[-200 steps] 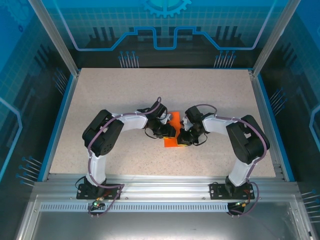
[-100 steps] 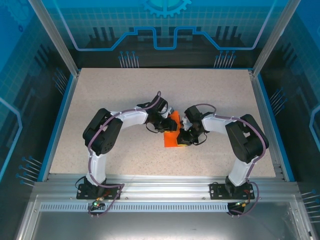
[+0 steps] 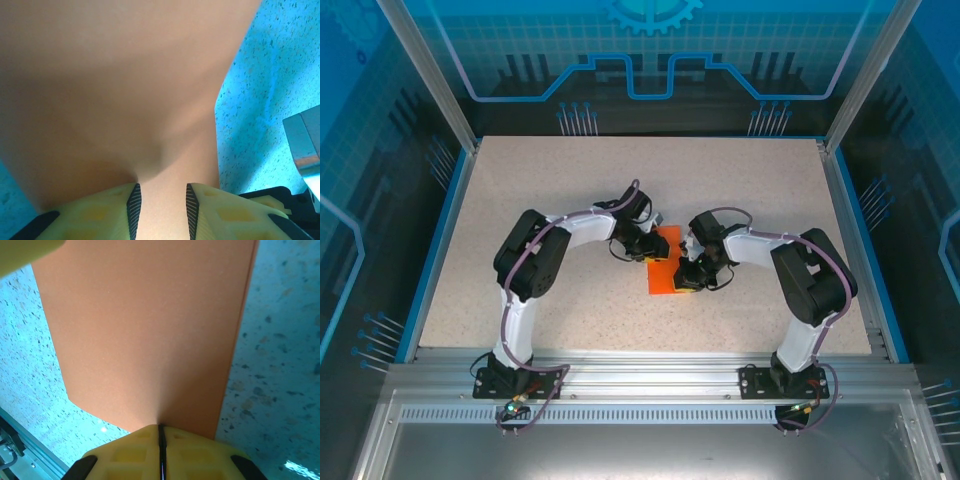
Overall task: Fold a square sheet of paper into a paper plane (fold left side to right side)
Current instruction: First fold the square sheet of paper in half at the center of the table.
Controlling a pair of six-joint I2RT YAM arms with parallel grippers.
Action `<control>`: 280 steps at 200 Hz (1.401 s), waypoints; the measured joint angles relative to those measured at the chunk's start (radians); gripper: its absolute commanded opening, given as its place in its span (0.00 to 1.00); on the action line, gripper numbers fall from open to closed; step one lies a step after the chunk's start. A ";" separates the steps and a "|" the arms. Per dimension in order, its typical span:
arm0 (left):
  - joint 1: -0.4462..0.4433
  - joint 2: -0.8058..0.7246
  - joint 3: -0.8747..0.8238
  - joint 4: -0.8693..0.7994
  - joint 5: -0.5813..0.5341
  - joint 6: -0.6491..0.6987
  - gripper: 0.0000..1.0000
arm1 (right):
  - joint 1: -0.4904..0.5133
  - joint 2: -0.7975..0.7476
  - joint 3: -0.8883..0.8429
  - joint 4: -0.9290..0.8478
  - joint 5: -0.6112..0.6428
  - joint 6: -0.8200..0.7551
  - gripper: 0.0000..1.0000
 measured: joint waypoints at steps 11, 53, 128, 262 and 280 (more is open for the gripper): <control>0.005 0.010 0.017 -0.012 0.004 0.000 0.36 | 0.000 0.000 0.000 0.000 0.000 0.000 0.09; 0.033 0.054 0.090 -0.046 0.007 0.004 0.36 | 0.000 0.000 0.000 0.000 0.000 -0.006 0.09; 0.066 0.109 0.188 -0.098 0.006 0.004 0.36 | 0.000 0.000 0.000 0.000 0.001 -0.008 0.09; 0.160 0.203 0.352 -0.151 0.000 0.009 0.39 | 0.000 -0.029 -0.037 0.051 -0.006 -0.008 0.13; 0.171 0.198 0.352 -0.152 -0.004 0.023 0.42 | 0.000 -0.051 -0.044 0.049 0.014 -0.012 0.24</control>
